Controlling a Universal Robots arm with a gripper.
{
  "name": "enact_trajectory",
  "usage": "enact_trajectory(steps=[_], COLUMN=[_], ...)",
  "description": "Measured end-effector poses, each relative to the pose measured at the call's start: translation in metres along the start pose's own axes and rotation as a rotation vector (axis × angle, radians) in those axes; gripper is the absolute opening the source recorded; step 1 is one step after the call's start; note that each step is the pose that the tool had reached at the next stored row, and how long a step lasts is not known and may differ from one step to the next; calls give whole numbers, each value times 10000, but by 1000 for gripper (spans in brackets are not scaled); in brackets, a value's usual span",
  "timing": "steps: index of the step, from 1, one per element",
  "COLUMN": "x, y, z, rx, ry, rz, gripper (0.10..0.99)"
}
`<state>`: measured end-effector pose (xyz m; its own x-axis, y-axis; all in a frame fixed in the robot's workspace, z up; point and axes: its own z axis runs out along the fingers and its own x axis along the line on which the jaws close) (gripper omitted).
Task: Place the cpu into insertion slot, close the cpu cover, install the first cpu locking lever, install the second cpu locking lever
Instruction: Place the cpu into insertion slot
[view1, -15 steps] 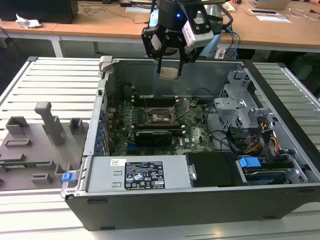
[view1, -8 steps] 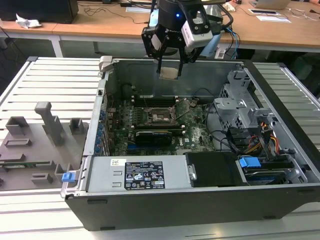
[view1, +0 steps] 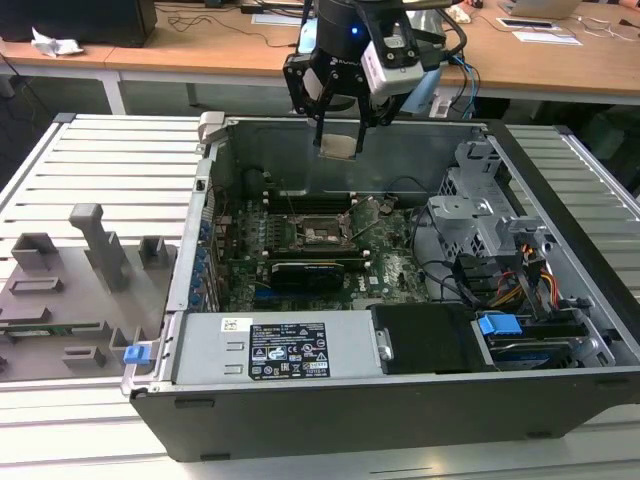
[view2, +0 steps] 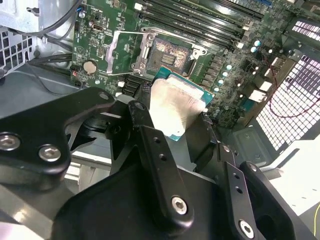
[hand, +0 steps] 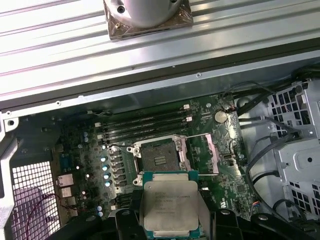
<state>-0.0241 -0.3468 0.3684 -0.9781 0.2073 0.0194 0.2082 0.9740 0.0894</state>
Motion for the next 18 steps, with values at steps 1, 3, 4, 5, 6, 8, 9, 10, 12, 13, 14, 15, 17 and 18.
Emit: enact_trajectory(steps=[1, 3, 4, 5, 6, 8, 9, 10, 12, 13, 14, 15, 17, 18], x=[0, 0, 0, 0, 0, 0, 0, 0, 0, 0, 0, 0, 0, 0], y=[0, 0, 0, 0, 0, 0, 0, 0, 0, 0, 0, 0, 0, 0], z=[0, 0, 0, 0, 0, 0, 0, 0, 0, 0, 0, 0, 0, 0], rx=[0, -1, -2, -2, -2, -3, -4, -4, -6, -6, -6, -7, -8, -8], ry=[-2, -5, -9, -11, -12, -15, -17, -20, -26, -29, -31, -33, -37, -39], rz=[17, 53, 89, 120, 136, 172, 188, 225, 295, 322, 347, 362, 415, 430], gripper=[525, 525, 525, 525, 525, 525, 525, 525, 525, 525, 525, 525, 525, 525])
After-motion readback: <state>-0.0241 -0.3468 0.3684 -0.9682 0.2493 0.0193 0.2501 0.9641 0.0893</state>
